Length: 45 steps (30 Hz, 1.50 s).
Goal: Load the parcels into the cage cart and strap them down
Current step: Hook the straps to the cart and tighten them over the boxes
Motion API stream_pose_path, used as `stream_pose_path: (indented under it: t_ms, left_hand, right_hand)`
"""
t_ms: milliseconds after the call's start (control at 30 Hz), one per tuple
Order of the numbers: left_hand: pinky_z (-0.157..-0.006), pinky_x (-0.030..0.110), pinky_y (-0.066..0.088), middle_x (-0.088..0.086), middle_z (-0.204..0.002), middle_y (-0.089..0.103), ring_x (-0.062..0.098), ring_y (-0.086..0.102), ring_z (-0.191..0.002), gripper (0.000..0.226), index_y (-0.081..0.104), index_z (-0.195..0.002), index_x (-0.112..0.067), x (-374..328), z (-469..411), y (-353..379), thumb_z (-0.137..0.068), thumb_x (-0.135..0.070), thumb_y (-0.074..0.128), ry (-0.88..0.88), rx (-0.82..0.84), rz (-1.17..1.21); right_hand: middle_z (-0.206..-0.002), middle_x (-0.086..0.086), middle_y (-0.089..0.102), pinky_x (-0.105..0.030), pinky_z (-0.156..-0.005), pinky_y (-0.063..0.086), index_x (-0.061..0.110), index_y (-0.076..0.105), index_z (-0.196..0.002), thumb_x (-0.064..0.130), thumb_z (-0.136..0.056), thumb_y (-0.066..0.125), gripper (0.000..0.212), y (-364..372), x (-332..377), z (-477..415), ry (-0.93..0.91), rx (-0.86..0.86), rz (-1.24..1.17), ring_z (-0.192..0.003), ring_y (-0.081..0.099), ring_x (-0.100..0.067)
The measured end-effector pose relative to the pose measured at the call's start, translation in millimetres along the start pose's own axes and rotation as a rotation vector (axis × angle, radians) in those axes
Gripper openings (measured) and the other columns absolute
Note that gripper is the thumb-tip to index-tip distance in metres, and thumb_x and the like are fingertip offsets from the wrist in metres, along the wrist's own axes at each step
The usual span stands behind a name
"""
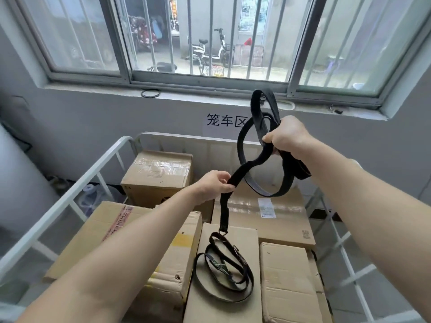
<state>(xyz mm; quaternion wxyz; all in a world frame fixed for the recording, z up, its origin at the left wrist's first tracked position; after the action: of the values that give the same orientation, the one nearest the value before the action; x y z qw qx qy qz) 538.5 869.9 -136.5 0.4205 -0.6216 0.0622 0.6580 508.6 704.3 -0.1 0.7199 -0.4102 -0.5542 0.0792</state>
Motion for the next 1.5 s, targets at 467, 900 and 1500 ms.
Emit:
stream_pose_path:
  t_ms: [467,900,1500]
  left_hand:
    - [-0.069,0.022,0.046,0.008,-0.096,0.063,0.018,0.056,-0.081,0.028,0.063,-0.121,-0.013,-4,18,-27,-0.100,-0.015,0.044,-0.075,-0.197,-0.317]
    - [-0.082,0.034,0.050,0.003,-0.095,0.062,0.023,0.059,-0.092,0.015,0.063,-0.104,-0.015,1,60,-123,-0.097,-0.013,0.050,0.011,-0.462,-0.317]
    - [-0.097,0.041,0.046,0.013,-0.111,0.068,0.023,0.067,-0.095,0.033,0.053,-0.127,-0.012,226,12,-233,-0.100,-0.028,0.045,-0.418,-0.583,1.339]
  right_hand:
    - [-0.120,-0.014,0.062,-0.032,-0.083,0.047,0.002,0.058,-0.116,0.021,-0.085,0.069,0.038,52,-61,-14,-0.075,0.268,0.434,-0.104,0.058,-0.029]
    - [-0.095,-0.004,0.069,-0.033,-0.089,0.050,0.016,0.069,-0.096,0.024,-0.090,0.065,0.011,188,41,24,-0.387,0.830,0.088,-0.092,0.066,-0.020]
    - [-0.107,-0.015,0.066,-0.035,-0.087,0.052,0.007,0.061,-0.095,0.001,-0.097,0.047,0.015,350,171,3,-0.254,1.226,-0.069,-0.093,0.068,-0.023]
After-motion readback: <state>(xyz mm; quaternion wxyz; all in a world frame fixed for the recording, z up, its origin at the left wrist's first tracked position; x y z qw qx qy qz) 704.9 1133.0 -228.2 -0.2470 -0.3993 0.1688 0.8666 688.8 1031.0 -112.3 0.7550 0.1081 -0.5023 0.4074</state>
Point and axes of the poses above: each hand's wrist, its own z-axis away from the middle knuckle, its own y-axis out of the palm, x = y × z, the point moved 8 cm from there along -z, towards the middle knuckle
